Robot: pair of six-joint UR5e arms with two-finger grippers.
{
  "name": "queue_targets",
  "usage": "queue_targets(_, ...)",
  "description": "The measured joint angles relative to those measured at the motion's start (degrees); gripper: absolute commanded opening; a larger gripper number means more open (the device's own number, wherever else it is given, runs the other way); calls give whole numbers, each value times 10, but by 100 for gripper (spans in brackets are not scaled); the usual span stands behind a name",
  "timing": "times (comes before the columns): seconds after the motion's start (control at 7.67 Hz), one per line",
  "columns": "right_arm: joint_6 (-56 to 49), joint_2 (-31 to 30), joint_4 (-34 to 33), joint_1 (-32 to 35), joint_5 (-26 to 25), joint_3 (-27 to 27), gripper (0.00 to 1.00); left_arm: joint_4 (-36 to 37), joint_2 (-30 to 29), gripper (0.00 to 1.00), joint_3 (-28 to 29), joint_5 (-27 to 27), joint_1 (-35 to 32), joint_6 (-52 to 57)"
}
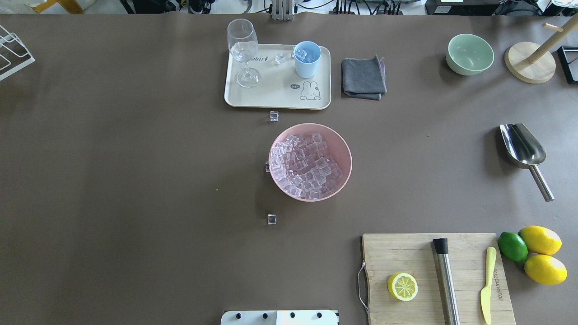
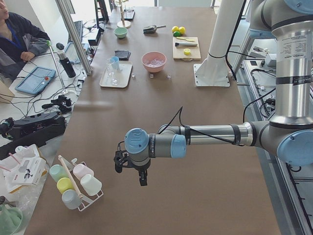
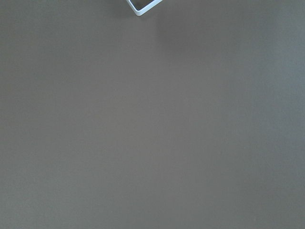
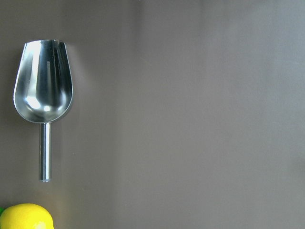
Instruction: Put ice in cup with scoop
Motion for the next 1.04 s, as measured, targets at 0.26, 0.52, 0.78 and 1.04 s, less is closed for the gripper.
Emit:
queue_targets(0.26,-7,-4,0,3,2,-12,100,0,0,99,0,0,0,-1)
queue_targets(0.52,-10,-6,0,3,2,-14,100,-1,-2,99,1,-1,0,-1)
queue_targets(0.78,-12,-7,0,3,2,-15,100,-1,-4,99,3,-2,1,-1)
queue_targets(1.04,-12,-7,0,2,2,-15,100,-1,-4,99,3,-2,1,-1)
